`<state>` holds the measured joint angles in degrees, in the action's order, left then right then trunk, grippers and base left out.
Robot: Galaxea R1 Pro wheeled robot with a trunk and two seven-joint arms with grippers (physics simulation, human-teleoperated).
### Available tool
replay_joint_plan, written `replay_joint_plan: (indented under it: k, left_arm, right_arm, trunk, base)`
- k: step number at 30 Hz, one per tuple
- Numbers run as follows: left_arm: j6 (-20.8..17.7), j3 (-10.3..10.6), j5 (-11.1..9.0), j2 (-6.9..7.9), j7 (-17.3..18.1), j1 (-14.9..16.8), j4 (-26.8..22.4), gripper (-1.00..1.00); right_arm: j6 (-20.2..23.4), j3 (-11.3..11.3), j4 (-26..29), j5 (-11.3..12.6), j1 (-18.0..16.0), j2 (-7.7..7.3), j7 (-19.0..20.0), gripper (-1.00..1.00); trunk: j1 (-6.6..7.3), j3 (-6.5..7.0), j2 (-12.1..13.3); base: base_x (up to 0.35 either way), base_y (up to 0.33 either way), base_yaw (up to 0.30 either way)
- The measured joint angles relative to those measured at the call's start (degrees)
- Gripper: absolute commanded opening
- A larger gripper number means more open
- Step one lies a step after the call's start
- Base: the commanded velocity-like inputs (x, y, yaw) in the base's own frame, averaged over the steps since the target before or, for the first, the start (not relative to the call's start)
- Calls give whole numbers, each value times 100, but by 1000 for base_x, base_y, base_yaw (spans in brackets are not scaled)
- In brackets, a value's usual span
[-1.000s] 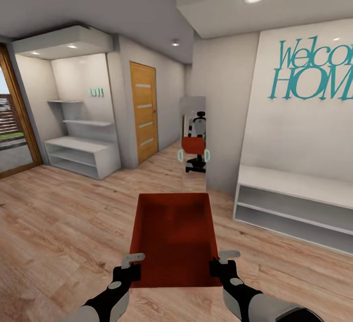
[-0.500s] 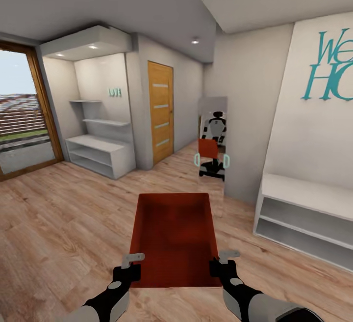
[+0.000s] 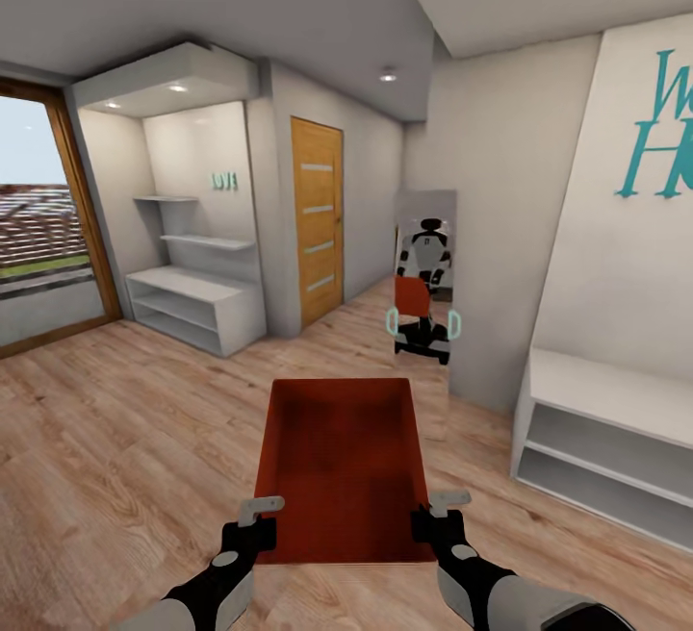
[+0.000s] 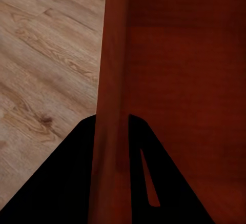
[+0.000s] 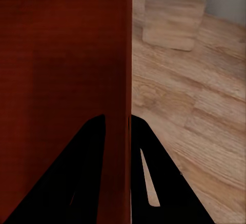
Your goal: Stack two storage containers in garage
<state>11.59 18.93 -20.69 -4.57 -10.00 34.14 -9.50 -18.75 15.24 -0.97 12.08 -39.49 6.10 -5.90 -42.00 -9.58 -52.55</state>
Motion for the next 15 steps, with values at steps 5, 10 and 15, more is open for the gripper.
replay_joint_plan:
  k: [5, 10, 15]
  left_arm:
    - [0, 1, -1, 0, 0, 0, 0, -100]
    - [0, 0, 0, 0, 0, 0, 0, -100]
    - [0, 1, -1, 0, 0, 0, 0, -100]
  right_arm:
    - [0, -1, 0, 0, 0, 0, 1, -100]
    - [0, 2, 0, 4, 0, 0, 1, -100]
    - [2, -6, 1, -8, 0, 0, -1, -100]
  trunk:
    - [0, 0, 0]
    - [0, 0, 0]
    - [0, 0, 0]
  base:
    - [321, 0, 0]
    - [321, 0, 0]
    - [321, 0, 12]
